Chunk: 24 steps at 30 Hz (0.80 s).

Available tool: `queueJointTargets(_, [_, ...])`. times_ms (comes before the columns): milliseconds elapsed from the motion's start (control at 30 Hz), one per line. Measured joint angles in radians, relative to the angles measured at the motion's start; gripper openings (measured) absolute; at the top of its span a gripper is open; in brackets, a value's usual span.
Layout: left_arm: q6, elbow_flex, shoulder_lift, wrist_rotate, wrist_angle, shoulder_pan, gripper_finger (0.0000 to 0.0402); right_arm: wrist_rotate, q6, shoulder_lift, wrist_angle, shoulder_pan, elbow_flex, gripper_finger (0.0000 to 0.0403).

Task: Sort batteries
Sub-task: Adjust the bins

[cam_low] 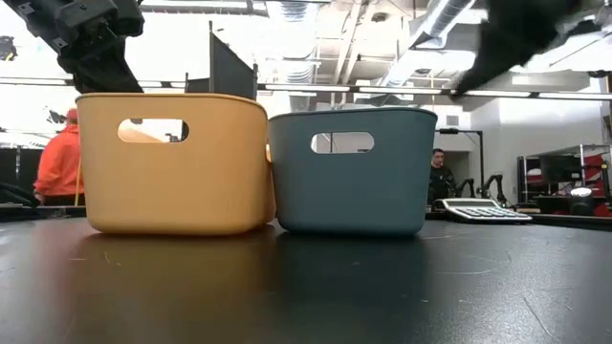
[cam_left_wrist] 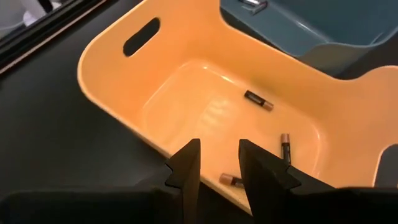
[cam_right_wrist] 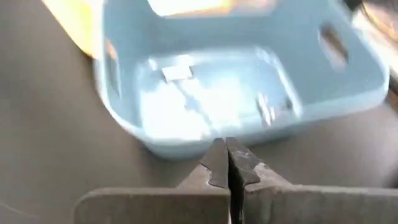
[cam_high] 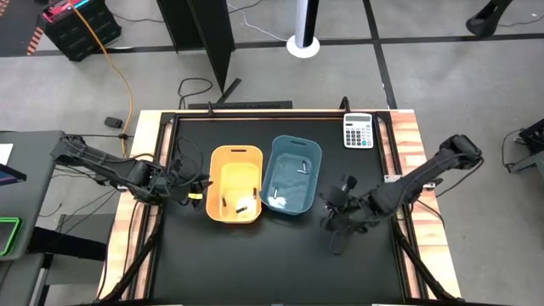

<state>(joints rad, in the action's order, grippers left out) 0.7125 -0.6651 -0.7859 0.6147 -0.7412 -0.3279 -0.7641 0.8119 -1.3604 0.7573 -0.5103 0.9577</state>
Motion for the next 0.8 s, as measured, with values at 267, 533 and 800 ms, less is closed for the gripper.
queueJointTargets(267, [-0.05,0.0,0.0,0.001,0.05,0.0,0.0104,0.246,-0.424,-0.04,-0.146,0.191,0.165,0.0004])
queueJointTargets(533, [-0.05,0.0,0.0,0.003,0.053,0.0,0.0104,0.543,-0.607,-0.227,-0.159,0.352,0.32,0.0004])
queueJointTargets(800, [-0.058,0.0,0.0,-0.001,0.052,0.0,0.0104,0.595,-0.676,-0.424,-0.05,0.36,0.457,0.0004])
